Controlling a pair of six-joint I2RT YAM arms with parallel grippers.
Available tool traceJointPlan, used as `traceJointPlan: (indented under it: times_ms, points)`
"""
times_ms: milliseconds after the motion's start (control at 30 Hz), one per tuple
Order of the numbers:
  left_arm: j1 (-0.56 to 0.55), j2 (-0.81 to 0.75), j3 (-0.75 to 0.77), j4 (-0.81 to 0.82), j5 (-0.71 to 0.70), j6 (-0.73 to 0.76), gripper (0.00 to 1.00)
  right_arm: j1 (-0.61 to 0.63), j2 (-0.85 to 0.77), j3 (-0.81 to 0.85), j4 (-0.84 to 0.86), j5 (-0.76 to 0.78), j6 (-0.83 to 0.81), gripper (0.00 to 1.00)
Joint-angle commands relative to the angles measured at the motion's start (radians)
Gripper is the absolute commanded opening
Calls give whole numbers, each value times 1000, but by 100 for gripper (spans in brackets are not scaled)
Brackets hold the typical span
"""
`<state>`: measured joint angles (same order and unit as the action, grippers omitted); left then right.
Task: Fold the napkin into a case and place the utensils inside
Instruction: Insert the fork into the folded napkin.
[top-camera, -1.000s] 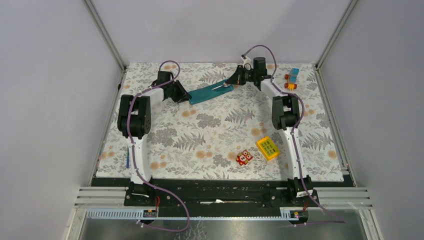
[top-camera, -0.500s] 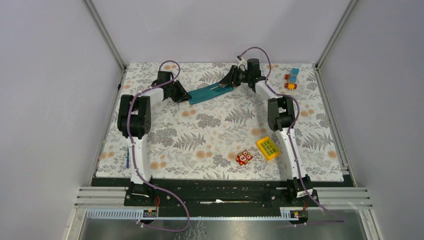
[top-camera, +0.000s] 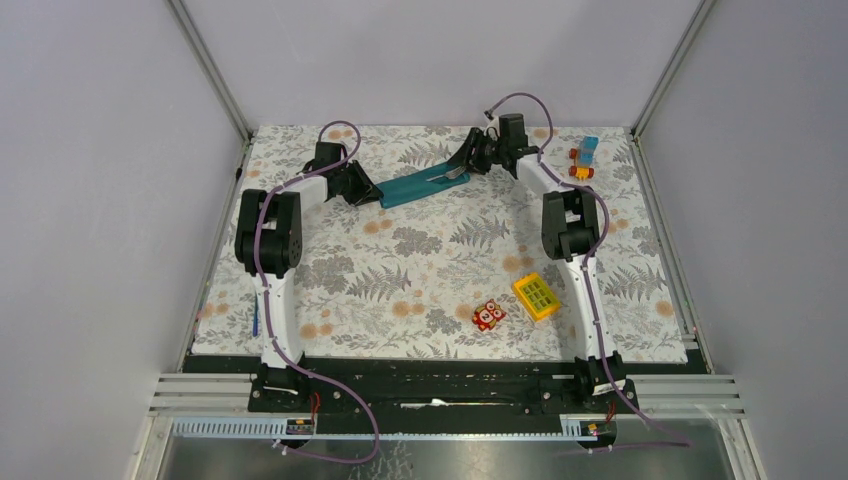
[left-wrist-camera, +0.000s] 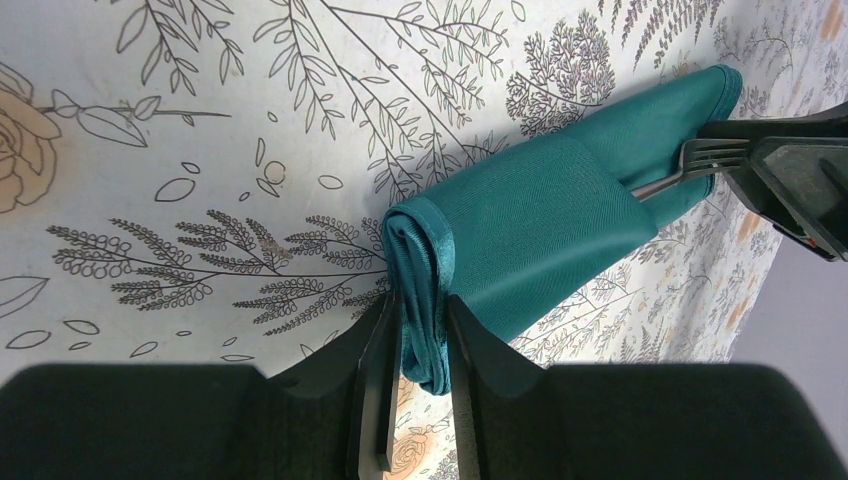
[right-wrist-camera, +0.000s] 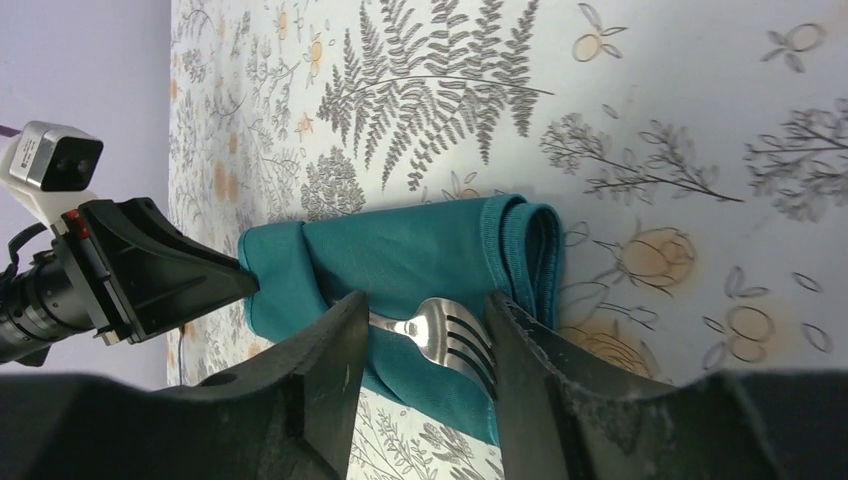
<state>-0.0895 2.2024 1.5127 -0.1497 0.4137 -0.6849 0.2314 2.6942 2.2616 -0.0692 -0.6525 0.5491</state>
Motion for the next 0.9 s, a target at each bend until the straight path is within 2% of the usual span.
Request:
traceJointPlan:
  times_ms: [0, 67, 167, 367, 533, 633, 867]
  points:
    - [2, 13, -9, -31, -24, 22, 29, -21, -71, 11, -69, 29, -45, 50]
    - [2, 13, -10, -30, -23, 22, 29, -21, -68, 8, -69, 22, -44, 42]
    - [2, 11, -10, -30, -21, 24, 29, -21, -79, -10, -69, 38, -49, 39]
    - [2, 13, -7, -29, -17, 21, 29, -17, -89, -16, -51, 52, -38, 14]
    - [3, 12, -16, -26, -16, 22, 29, -9, -68, -22, 41, 82, 34, 0]
    - [2, 6, -17, -26, -14, 25, 30, -4, -46, -36, 148, 72, 105, 0]
    - [3, 3, -10, -35, -20, 36, 33, 32, 33, 59, 179, 36, 106, 0]
